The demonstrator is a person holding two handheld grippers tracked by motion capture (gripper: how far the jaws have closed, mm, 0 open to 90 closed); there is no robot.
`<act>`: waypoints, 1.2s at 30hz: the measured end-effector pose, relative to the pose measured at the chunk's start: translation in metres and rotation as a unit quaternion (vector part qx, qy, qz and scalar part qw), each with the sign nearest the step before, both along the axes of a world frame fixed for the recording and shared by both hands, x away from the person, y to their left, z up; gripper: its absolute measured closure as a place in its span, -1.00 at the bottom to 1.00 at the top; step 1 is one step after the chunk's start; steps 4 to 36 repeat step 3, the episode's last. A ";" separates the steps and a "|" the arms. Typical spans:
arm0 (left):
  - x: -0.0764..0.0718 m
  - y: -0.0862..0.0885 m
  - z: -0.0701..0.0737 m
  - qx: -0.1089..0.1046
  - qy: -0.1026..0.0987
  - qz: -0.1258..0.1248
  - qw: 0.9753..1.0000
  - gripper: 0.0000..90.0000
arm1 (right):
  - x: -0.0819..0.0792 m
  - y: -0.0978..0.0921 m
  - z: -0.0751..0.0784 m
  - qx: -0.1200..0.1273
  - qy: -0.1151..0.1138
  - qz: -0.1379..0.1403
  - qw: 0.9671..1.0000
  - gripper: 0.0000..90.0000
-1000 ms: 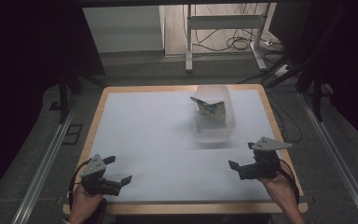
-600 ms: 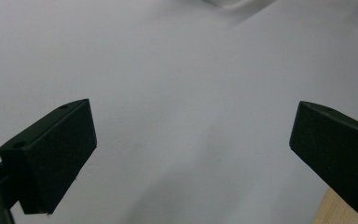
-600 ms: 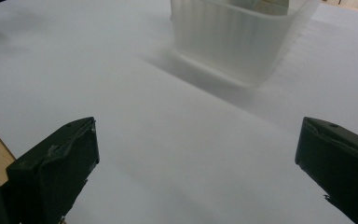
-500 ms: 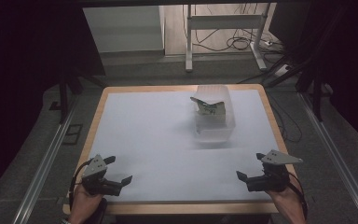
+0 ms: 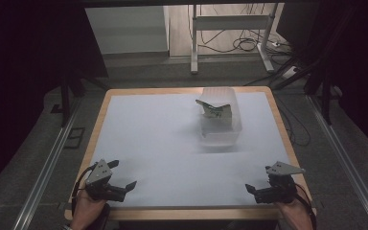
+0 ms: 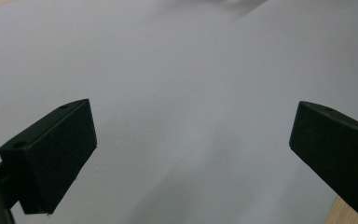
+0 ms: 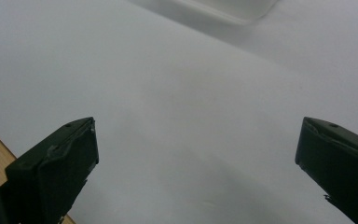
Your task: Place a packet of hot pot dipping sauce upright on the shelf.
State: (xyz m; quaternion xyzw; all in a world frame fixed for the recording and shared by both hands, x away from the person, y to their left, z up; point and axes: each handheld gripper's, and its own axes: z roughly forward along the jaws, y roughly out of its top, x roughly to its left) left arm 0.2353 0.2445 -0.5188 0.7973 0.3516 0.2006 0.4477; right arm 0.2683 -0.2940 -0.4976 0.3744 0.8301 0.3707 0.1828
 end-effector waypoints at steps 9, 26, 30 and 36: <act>0.000 -0.001 0.000 0.001 -0.001 0.000 1.000 -0.99 | 0.000 -0.001 0.000 -0.001 -0.002 0.002 1.000 -1.00; 0.000 -0.001 0.000 0.001 -0.001 0.000 1.000 -0.99 | 0.000 -0.001 0.000 -0.001 -0.002 0.002 1.000 -1.00; 0.000 -0.001 0.000 0.001 -0.001 0.000 1.000 -0.99 | 0.000 -0.001 0.000 -0.001 -0.002 0.002 1.000 -1.00; 0.000 -0.001 0.000 0.001 -0.001 0.000 1.000 -0.99 | 0.000 -0.001 0.000 -0.001 -0.002 0.002 1.000 -1.00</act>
